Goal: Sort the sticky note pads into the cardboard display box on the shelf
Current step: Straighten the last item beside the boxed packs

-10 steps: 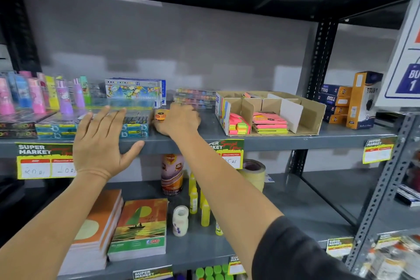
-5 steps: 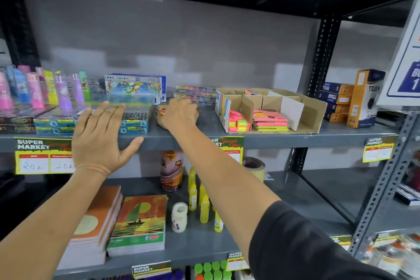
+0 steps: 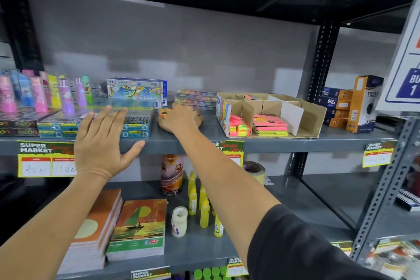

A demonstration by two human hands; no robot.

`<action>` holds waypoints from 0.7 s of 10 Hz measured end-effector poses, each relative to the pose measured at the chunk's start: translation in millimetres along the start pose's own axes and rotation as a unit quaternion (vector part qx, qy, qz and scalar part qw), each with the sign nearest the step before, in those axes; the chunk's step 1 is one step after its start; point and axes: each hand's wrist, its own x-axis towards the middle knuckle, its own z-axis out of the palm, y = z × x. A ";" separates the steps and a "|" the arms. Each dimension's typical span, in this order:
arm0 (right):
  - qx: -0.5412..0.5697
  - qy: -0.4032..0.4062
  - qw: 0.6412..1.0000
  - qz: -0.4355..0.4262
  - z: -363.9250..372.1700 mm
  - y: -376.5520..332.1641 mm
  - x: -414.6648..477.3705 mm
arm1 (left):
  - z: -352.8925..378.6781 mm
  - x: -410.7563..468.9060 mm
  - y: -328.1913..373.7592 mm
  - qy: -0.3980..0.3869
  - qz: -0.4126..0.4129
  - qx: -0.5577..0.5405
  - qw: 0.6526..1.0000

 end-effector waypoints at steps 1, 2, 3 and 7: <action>-0.009 -0.008 1.000 0.001 -0.1 0.2 1.4 | -0.1 -0.2 0.1 -0.002 0.000 0.000 1.000; -0.012 -0.008 1.000 0.005 0.8 0.4 3.0 | -0.2 0.3 0.1 -0.004 0.000 -0.001 1.000; -0.010 -0.005 1.000 0.012 2.2 0.5 2.9 | -0.7 0.4 0.0 -0.002 0.000 0.000 1.000; 0.048 0.048 0.998 0.015 -3.9 4.3 -2.6 | 0.2 0.7 -0.8 -0.005 0.003 0.000 1.000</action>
